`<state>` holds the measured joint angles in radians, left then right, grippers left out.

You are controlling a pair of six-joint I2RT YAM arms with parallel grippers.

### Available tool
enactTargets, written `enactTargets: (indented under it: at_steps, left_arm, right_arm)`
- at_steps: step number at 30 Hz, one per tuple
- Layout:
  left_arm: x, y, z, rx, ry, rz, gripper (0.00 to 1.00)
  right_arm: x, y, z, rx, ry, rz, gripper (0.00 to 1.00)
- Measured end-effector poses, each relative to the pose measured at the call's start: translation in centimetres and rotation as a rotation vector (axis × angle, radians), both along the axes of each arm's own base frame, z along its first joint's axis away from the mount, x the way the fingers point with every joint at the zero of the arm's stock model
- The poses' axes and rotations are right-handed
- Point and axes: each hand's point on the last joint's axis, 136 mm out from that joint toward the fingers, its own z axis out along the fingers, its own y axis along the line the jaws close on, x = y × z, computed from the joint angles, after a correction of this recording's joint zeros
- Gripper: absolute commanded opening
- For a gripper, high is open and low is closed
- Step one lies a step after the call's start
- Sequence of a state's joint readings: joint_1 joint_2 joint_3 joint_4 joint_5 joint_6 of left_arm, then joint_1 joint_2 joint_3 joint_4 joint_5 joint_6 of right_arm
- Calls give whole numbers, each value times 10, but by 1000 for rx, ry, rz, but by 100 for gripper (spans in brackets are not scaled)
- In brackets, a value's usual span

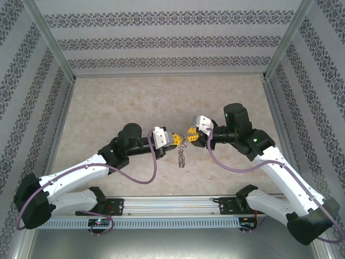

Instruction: Put the keys on the keyring

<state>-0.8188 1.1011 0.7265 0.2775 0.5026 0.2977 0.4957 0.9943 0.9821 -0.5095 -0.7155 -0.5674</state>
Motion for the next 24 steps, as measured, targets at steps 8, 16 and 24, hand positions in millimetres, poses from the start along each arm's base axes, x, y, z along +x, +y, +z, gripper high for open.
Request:
enactTargets:
  at_steps: [8,16,24]
  left_arm:
    - [0,-6,6,-13,12,-26,0]
    - [0,-9,7,-13,20,-38,0]
    - [-1,-10,7,-13,22,-44,0]
  right_arm:
    - [-1,0,-4,-5,32,-4,33]
    - [-11,-19,-2,-52,-24,-29,43]
    - [-12,-21,-1,-62,-49,-27,30]
